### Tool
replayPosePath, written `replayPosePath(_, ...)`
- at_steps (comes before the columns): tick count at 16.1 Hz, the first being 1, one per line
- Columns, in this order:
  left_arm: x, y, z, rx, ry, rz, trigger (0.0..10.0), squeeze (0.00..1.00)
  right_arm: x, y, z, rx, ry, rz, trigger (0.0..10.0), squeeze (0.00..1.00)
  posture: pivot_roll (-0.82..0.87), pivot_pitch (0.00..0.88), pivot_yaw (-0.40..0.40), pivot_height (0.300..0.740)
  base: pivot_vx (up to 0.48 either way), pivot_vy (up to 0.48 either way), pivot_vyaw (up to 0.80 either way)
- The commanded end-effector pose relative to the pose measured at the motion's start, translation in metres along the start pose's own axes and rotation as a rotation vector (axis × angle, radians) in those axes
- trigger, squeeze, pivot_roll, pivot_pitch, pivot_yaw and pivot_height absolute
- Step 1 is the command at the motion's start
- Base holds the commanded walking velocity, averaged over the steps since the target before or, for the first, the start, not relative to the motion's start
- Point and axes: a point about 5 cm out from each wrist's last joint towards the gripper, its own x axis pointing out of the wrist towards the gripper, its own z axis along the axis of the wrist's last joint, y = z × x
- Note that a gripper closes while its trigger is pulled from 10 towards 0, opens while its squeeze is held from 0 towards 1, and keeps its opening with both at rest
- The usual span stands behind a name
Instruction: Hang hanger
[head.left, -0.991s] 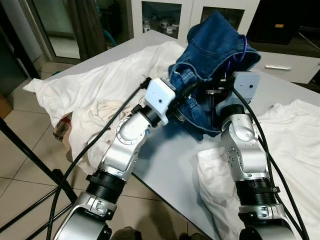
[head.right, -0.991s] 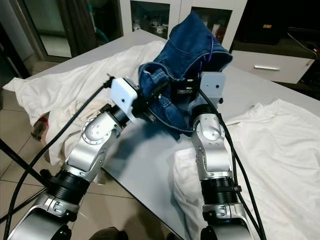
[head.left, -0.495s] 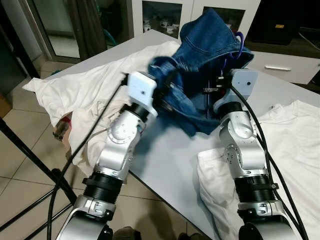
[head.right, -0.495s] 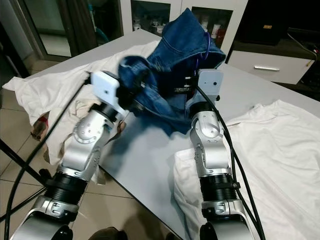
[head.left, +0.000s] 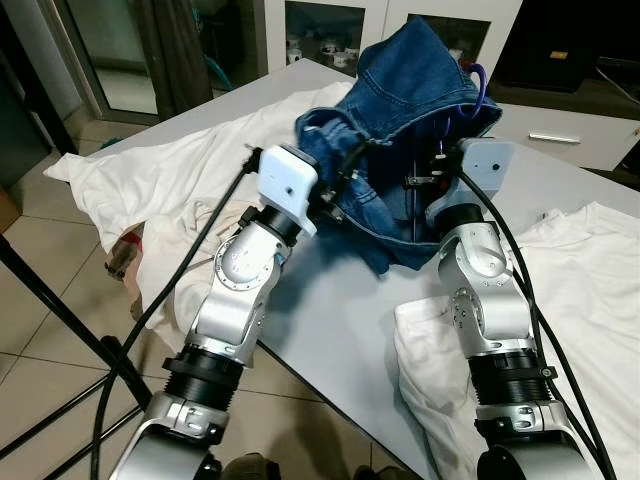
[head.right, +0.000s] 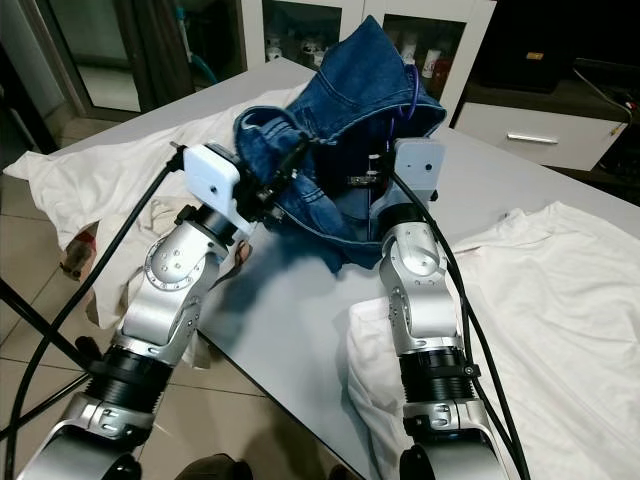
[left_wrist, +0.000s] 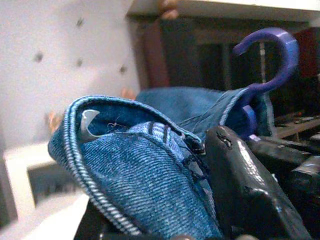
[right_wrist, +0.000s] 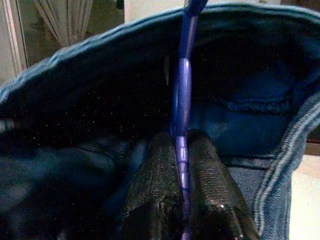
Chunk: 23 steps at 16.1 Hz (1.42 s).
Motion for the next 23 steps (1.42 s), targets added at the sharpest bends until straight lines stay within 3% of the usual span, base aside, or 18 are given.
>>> replayPosePath(1, 0.001, 0.0, 0.009, 0.044, -0.052, 0.008, 10.0, 0.25, 0.001, -0.003, 0.003, -0.002, -0.013, -0.004, 10.0, 0.0, 0.08, 0.012, -0.056, 0.74, 0.0, 0.0, 0.0)
replayPosePath(2, 0.0, 0.003, 0.009, 0.044, -0.053, 0.024, 10.0, 1.0, 0.001, -0.003, 0.003, -0.003, -0.014, -0.004, 10.0, 0.0, 0.08, 0.012, -0.056, 0.74, 0.0, 0.0, 0.0)
replayPosePath(5, -0.001, -0.001, 0.011, 0.017, -0.064, -0.006, 10.0, 1.0, 0.002, -0.003, 0.004, -0.01, -0.015, -0.008, 10.0, 0.0, 0.08, 0.012, -0.056, 0.74, 0.0, 0.0, 0.0)
replayPosePath(6, -0.003, -0.003, 0.009, -0.018, -0.048, -0.027, 10.0, 0.0, 0.002, -0.004, 0.004, -0.013, -0.014, -0.01, 10.0, 0.0, 0.08, 0.012, -0.057, 0.74, 0.0, 0.0, 0.0)
replayPosePath(9, -0.015, -0.003, 0.002, -0.083, -0.008, -0.034, 10.0, 0.0, 0.002, -0.005, 0.003, -0.018, -0.013, -0.013, 10.0, 0.0, 0.08, 0.012, -0.057, 0.74, 0.0, 0.0, 0.0)
replayPosePath(11, -0.029, -0.008, -0.003, -0.219, 0.044, -0.074, 10.0, 0.0, 0.001, -0.007, 0.003, -0.024, -0.01, -0.018, 10.0, 0.0, 0.08, 0.014, -0.057, 0.74, 0.0, 0.0, 0.0)
replayPosePath(12, -0.035, -0.01, -0.004, -0.224, 0.056, -0.097, 10.0, 0.0, 0.001, -0.007, 0.003, -0.025, -0.009, -0.019, 10.0, 0.0, 0.08, 0.014, -0.057, 0.74, 0.0, 0.0, 0.0)
replayPosePath(15, -0.058, -0.015, -0.007, -0.186, 0.137, -0.202, 10.0, 0.0, 0.001, -0.008, 0.002, -0.03, -0.004, -0.02, 10.0, 0.0, 0.09, 0.02, -0.06, 0.74, 0.0, 0.0, 0.0)
replayPosePath(17, -0.059, -0.012, 0.0, -0.047, 0.113, -0.203, 10.0, 0.0, 0.002, -0.007, 0.001, -0.033, -0.001, -0.018, 10.0, 0.0, 0.1, 0.02, -0.063, 0.74, 0.0, 0.0, 0.0)
replayPosePath(19, -0.059, -0.015, 0.008, 0.001, 0.088, -0.247, 10.0, 0.0, 0.002, -0.007, 0.001, -0.037, 0.0, -0.017, 10.0, 0.0, 0.1, 0.02, -0.063, 0.74, 0.0, 0.0, 0.0)
replayPosePath(22, -0.064, -0.015, 0.017, -0.018, 0.077, -0.278, 10.0, 0.0, 0.004, -0.011, 0.001, -0.053, 0.001, -0.027, 10.0, 0.0, 0.1, 0.014, -0.066, 0.74, 0.0, 0.0, 0.0)
replayPosePath(23, -0.067, -0.008, 0.02, -0.072, 0.061, -0.232, 10.0, 0.0, 0.004, -0.013, 0.001, -0.063, 0.005, -0.031, 10.0, 0.0, 0.09, 0.011, -0.068, 0.74, 0.0, 0.0, 0.0)
